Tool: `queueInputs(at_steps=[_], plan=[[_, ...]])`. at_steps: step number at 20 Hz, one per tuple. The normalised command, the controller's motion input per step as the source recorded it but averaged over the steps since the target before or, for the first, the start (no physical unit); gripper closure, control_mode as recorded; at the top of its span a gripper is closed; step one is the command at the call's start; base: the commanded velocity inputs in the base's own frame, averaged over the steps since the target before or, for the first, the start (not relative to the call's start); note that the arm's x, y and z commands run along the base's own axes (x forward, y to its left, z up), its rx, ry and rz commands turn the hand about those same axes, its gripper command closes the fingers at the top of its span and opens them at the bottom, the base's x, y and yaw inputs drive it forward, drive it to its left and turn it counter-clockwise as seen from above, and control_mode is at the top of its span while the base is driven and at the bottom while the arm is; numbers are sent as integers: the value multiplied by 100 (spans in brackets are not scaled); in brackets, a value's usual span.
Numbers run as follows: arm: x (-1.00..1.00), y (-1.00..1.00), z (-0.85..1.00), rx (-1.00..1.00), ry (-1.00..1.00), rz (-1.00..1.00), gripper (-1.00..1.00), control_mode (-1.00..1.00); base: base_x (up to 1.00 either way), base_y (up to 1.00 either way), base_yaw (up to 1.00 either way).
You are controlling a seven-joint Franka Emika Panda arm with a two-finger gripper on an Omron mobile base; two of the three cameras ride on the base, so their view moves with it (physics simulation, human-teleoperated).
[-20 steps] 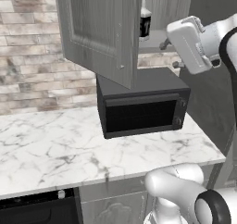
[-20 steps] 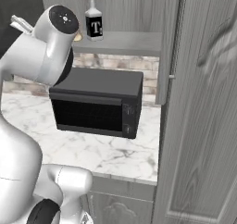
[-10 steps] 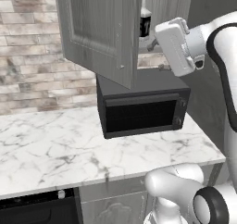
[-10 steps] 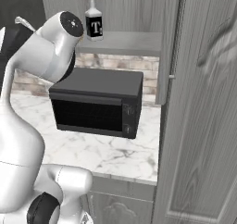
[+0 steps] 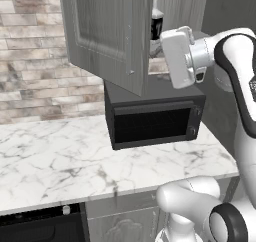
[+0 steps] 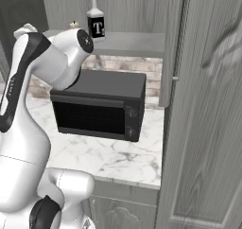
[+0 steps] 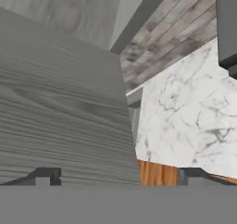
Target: Get the candle and the liquor from the cabinet and move them to the dining counter.
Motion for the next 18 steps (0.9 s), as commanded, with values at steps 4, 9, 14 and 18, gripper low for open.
queueInputs(at_steps=[4,9,14,18], plan=[[17,32,0,10,14,7,-100,-100,0,0,0],[2,43,0,7,11,8,-100,-100,0,0,0],[-12,43,0,4,4,13,-100,-100,0,0,0],[-16,50,0,2,3,13,-100,-100,0,0,0]])
